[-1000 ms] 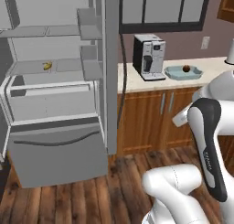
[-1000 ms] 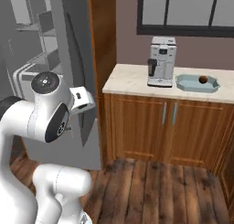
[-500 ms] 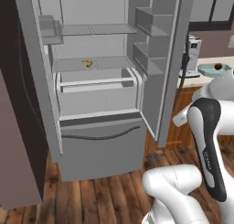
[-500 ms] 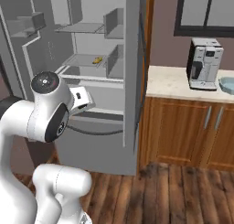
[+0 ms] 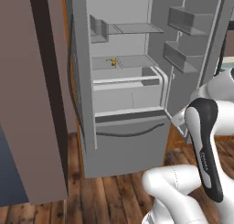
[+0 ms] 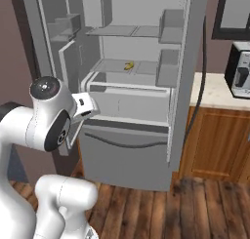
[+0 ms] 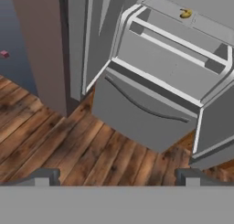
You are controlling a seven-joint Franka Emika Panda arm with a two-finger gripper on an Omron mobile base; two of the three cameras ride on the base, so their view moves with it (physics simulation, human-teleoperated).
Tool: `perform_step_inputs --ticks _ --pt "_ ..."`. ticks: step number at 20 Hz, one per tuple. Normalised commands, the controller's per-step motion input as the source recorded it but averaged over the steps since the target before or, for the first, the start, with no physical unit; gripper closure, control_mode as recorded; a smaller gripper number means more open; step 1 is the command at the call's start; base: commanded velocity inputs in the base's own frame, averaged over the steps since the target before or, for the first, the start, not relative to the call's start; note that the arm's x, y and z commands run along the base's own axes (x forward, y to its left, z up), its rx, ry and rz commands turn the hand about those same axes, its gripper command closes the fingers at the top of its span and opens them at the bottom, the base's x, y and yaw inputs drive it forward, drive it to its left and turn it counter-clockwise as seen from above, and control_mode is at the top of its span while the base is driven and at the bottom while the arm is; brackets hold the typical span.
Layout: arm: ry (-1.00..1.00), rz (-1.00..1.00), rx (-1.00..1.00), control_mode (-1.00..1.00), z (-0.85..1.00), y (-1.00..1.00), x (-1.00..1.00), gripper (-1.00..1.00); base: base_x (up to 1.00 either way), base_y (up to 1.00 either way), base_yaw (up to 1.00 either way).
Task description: Pick the orange and banana from the fridge and place them inside the tupperware on the counter.
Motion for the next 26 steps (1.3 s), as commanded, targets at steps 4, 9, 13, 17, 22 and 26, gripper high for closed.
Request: perform_step_inputs --ticks 4,9,13,17,22,26 --pt "0.0 0.0 0.0 1.0 0.0 0.0 0.0 -1.0 0.3 -0.1 0.0" --pt "0.0 0.0 0.0 1.0 0.0 0.0 0.0 -1.0 0.55 -0.06 0.0" --pt "0.0 0.0 0.0 1.0 0.0 0.0 0.0 -1.0 0.84 0.0 0.0" --pt "0.0 0.0 0.0 1.0 0.0 0.0 0.0 -1.0 0.97 0.0 0.0" --pt "0.0 0.0 0.0 1.0 0.0 0.0 0.0 -1.0 0.91 0.0 0.0" --pt "0.0 0.0 0.0 1.0 0.0 0.0 0.0 -1.0 0.67 0.0 0.0"
